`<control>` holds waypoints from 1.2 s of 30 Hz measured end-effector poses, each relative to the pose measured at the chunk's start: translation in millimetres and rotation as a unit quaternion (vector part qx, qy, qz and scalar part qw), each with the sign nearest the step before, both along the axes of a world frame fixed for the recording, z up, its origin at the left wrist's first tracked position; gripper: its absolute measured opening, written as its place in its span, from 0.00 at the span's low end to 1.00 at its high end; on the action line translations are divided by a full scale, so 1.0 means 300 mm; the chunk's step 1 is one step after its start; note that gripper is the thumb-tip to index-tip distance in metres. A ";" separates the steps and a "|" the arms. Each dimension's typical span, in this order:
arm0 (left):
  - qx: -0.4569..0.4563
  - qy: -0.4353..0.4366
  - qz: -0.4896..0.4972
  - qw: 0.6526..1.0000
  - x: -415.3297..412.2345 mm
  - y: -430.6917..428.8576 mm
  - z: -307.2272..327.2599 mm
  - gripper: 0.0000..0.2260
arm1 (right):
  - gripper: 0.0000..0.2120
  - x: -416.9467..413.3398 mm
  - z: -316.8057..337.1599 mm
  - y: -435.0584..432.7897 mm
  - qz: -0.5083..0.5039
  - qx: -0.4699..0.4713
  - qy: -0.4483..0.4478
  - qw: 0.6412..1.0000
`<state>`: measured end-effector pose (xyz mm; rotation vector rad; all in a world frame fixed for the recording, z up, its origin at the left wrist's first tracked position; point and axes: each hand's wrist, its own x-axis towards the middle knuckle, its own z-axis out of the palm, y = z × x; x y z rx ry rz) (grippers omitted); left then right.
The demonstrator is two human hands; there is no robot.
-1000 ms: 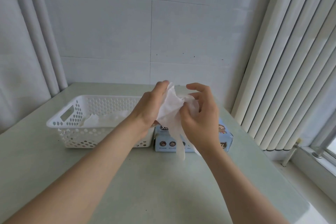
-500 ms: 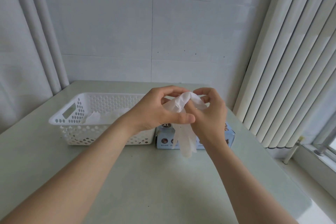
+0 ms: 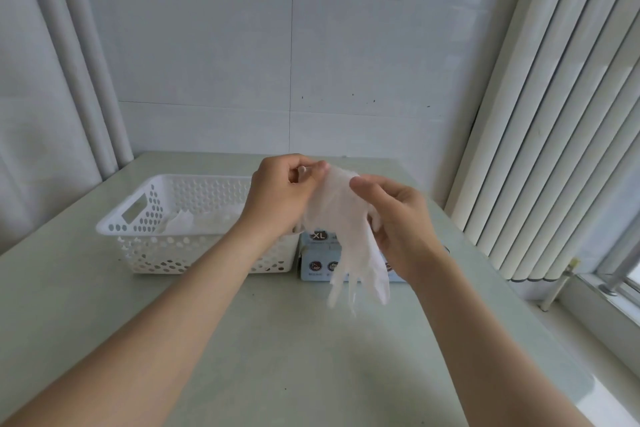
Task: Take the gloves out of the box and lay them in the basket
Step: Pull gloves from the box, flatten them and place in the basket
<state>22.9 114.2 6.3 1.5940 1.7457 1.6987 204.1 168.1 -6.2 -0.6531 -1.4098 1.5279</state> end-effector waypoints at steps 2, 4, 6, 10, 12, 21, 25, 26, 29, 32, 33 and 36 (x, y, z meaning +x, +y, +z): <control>0.003 -0.004 0.029 1.000 -0.015 0.005 -0.003 0.12 | 0.16 0.011 -0.004 0.004 0.048 -0.010 -0.012 0.999; 0.006 0.007 0.060 0.998 -0.032 0.008 0.000 0.14 | 0.15 0.022 -0.002 0.005 0.048 -0.002 -0.041 0.998; 0.008 0.034 0.089 0.995 -0.045 0.005 0.009 0.16 | 0.13 0.027 -0.005 0.013 0.035 0.009 -0.058 0.998; 0.013 0.080 0.095 0.992 -0.057 -0.006 0.024 0.18 | 0.09 0.017 -0.002 0.011 -0.002 0.060 -0.049 0.997; 0.005 0.080 0.069 0.994 -0.055 -0.009 0.035 0.19 | 0.07 0.011 0.003 0.008 -0.026 0.070 -0.030 0.997; 0.016 0.155 0.103 0.983 -0.076 -0.027 0.069 0.21 | 0.14 0.021 0.000 0.010 -0.039 0.068 -0.157 0.984; 0.006 0.132 0.116 0.984 -0.076 -0.034 0.075 0.23 | 0.08 0.027 0.004 -0.003 0.008 0.079 -0.178 0.981; -0.001 0.121 0.116 0.986 -0.074 -0.036 0.078 0.23 | 0.08 0.025 0.003 -0.006 0.012 0.073 -0.159 0.985; -0.026 0.075 0.099 0.992 -0.074 -0.039 0.083 0.21 | 0.13 0.015 -0.001 -0.010 0.045 0.051 -0.103 0.992; -0.051 0.085 0.080 0.992 -0.092 -0.050 0.088 0.22 | 0.13 -0.002 -0.001 -0.023 0.042 0.037 -0.084 0.995; -0.061 0.101 0.071 0.990 -0.105 -0.056 0.090 0.23 | 0.11 -0.011 -0.001 -0.027 0.029 0.031 -0.080 0.996; -0.106 0.093 0.019 0.990 -0.167 -0.075 0.100 0.28 | 0.06 -0.048 0.000 -0.035 -0.050 0.073 -0.126 0.988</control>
